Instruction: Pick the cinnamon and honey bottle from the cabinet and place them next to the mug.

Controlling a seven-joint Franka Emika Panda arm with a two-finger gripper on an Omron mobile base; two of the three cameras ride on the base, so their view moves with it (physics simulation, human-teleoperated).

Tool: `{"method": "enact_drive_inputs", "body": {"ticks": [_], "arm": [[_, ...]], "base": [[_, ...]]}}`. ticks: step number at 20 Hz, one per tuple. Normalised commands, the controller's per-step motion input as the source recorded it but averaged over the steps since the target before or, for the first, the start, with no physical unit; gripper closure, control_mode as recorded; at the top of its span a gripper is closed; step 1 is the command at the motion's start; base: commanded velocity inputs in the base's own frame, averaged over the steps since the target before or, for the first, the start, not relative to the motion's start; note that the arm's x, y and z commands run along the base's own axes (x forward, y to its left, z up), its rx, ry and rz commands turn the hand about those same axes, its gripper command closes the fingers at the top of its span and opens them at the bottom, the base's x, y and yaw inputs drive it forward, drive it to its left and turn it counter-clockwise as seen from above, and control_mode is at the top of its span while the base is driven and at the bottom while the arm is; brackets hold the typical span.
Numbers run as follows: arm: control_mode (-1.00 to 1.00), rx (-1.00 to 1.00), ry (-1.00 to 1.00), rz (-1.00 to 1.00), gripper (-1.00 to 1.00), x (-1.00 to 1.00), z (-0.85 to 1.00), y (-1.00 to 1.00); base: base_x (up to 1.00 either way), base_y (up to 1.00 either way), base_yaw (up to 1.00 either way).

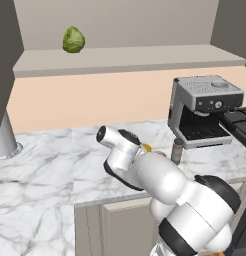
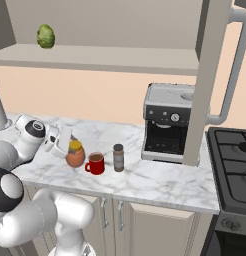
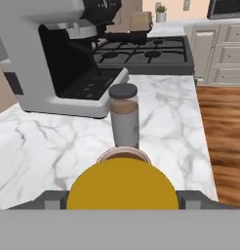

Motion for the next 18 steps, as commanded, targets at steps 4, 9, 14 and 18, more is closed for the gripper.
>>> {"method": "enact_drive_inputs", "body": {"ticks": [4, 9, 14, 18], "arm": [[-1.00, 0.00, 0.12, 0.00, 1.00, 0.14, -0.01, 0.02], [-1.00, 0.00, 0.01, 0.00, 1.00, 0.00, -0.11, 0.19], [-1.00, 0.00, 0.00, 0.00, 1.00, 0.00, -0.18, 0.05], [-1.00, 0.00, 0.00, 0.00, 1.00, 0.00, -0.24, 0.00]], "base": [[0.00, 0.00, 0.00], [0.00, 0.00, 0.00], [0.00, 0.00, 0.00], [0.00, 0.00, 0.00]]}}
